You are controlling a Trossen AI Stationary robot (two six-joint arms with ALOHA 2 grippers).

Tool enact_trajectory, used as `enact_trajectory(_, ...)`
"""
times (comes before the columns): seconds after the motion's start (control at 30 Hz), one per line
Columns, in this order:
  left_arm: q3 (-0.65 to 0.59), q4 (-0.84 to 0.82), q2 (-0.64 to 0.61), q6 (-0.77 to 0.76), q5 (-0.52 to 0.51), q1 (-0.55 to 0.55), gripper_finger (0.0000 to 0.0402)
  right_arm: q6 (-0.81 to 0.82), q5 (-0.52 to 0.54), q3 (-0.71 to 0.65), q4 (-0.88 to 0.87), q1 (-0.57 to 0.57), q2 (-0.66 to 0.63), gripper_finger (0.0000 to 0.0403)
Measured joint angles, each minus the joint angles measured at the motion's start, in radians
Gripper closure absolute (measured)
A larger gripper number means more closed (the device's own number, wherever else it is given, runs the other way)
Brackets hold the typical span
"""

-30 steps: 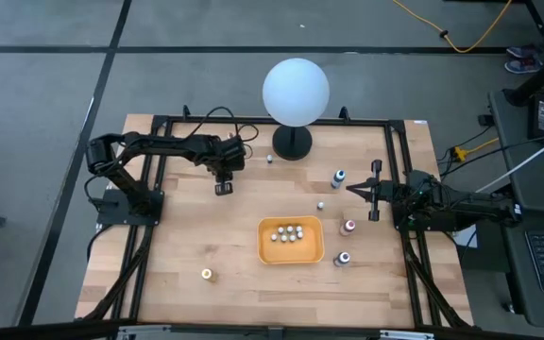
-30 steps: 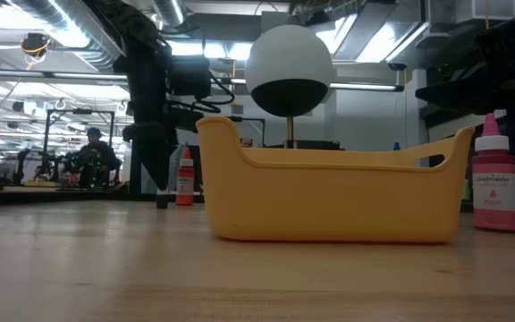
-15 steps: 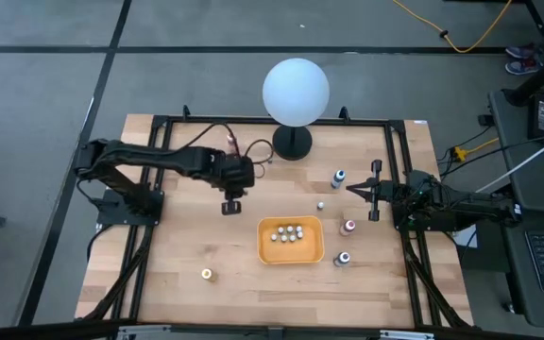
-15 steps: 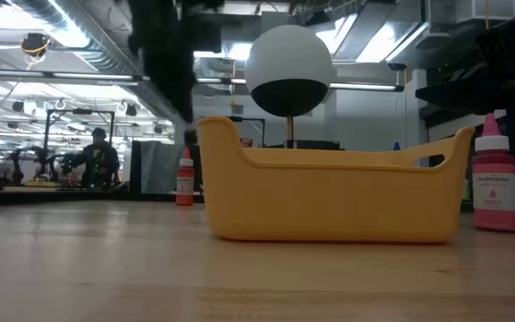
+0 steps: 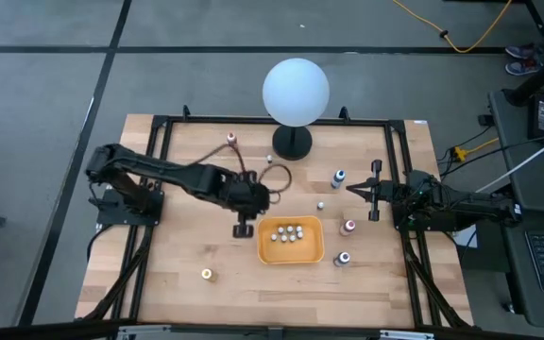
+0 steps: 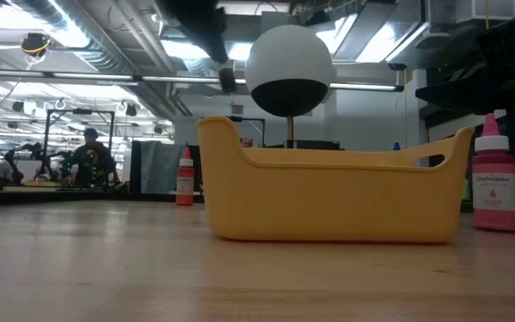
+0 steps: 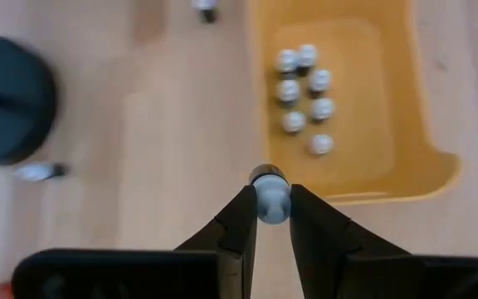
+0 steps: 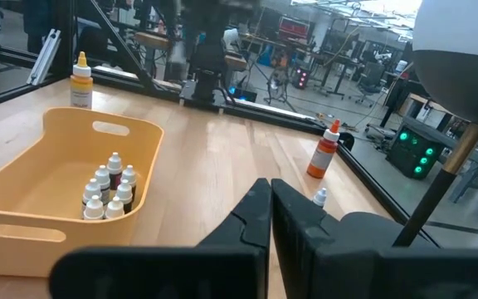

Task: Pick & Place food coloring
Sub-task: Put the small brown food coloring bottle into the yellow bin

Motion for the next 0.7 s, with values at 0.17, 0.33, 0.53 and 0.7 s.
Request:
enact_trajectory(0.17,0.09,-0.001,0.11,0.043,0.081,-0.044,0.0344,0.0,0.0,0.0,0.0,0.0,0.0,0.0386)
enact_trajectory(0.33,0.176,-0.008,0.209,0.08,0.138,-0.078,0.0345,0.0,0.0,0.0,0.0,0.0,0.0,0.0386)
enact_trajectory(0.53,0.208,-0.003,0.262,0.105,0.159,-0.09,0.0345,0.0,0.0,0.0,0.0,0.0,0.0,0.0386)
enact_trajectory(0.7,0.208,-0.004,0.279,0.114,0.158,-0.089,0.0345,0.0,0.0,0.0,0.0,0.0,0.0,0.0386)
